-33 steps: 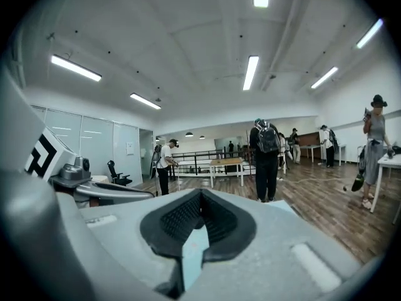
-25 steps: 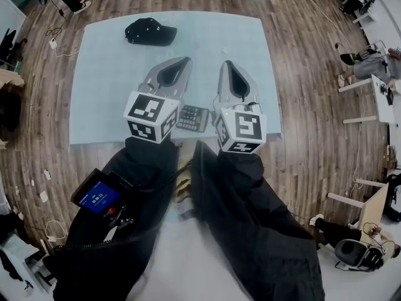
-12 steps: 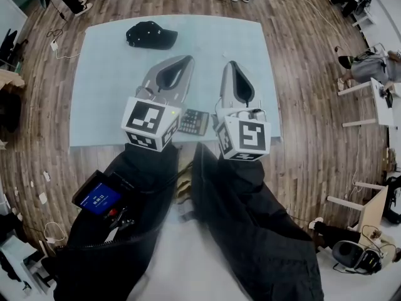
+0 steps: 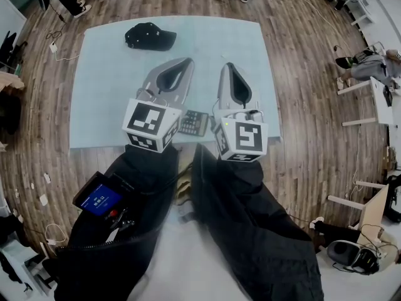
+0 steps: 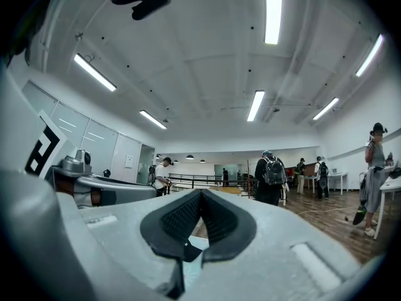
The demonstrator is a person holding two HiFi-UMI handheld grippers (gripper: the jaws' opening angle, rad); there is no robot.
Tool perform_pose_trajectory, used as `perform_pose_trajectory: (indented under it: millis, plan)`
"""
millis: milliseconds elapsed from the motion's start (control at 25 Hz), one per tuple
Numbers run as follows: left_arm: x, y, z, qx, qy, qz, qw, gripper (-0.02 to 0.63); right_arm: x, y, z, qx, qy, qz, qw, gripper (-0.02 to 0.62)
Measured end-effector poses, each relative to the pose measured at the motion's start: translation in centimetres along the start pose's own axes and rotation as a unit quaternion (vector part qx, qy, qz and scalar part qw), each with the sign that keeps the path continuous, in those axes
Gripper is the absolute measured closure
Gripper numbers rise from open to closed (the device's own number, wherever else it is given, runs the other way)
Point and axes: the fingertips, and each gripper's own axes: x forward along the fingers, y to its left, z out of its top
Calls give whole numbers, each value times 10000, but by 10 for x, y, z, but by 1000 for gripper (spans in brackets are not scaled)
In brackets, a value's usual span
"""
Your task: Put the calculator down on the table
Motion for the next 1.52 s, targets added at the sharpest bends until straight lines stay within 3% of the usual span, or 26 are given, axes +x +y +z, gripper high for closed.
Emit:
perform_pose_trajectory:
  millis: [1520]
  plan:
    - [0,-7,-7,-19,56,-77,10000,609,-5,0,-7,-105,126,-46,9999,597]
